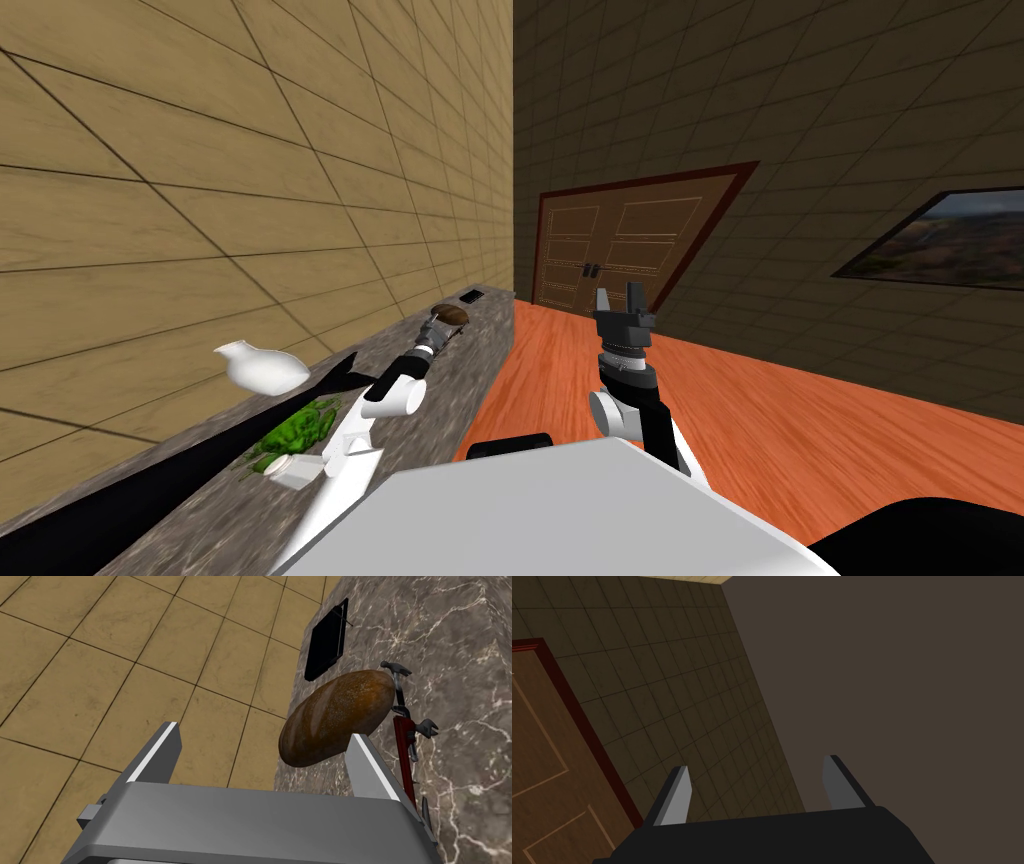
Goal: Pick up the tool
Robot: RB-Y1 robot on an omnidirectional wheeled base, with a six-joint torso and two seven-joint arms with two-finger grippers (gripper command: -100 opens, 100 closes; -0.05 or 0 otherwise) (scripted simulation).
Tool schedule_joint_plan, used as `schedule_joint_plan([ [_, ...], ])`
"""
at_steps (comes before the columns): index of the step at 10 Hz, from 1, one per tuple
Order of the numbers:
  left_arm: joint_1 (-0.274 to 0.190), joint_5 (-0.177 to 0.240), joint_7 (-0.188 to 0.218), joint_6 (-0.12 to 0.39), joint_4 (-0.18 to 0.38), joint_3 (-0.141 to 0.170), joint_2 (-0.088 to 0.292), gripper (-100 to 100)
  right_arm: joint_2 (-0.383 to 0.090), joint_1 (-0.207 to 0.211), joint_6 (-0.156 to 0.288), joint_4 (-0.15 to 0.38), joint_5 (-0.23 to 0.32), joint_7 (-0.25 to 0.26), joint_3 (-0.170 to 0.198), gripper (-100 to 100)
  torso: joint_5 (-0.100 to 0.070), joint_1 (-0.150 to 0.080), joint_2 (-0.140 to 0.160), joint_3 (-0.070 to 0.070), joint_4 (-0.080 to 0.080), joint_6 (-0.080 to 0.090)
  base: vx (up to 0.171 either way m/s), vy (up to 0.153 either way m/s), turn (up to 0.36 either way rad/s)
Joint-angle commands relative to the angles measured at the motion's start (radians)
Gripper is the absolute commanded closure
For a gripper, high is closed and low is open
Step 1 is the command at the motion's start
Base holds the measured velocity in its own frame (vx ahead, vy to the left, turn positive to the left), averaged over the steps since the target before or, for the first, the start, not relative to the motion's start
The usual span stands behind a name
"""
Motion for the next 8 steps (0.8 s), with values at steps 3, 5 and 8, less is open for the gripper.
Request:
schedule_joint_plan([
  [3,-0.039,0.025,0.050,0.095,0.035,0.008,0.016,-100,0.000,0.000,0.000,0.000,0.000,0.000,0.000,0,0.000,0.000,0.001,0.000,0.000,0.000,0.016,-0.019,0.042],
  [5,-0.039,0.025,0.050,0.128,0.035,0.008,0.016,-100,0.000,0.000,0.000,0.000,0.000,0.000,0.000,0,0.000,0.000,0.000,0.000,0.000,0.000,0.015,-0.017,0.023],
  [8,-0.096,0.060,0.117,0.225,0.082,0.019,0.038,-100,0.000,0.000,0.000,0.000,0.000,0.000,0.000,0,0.000,0.000,0.000,0.000,0.000,0.000,0.023,-0.015,0.058],
])
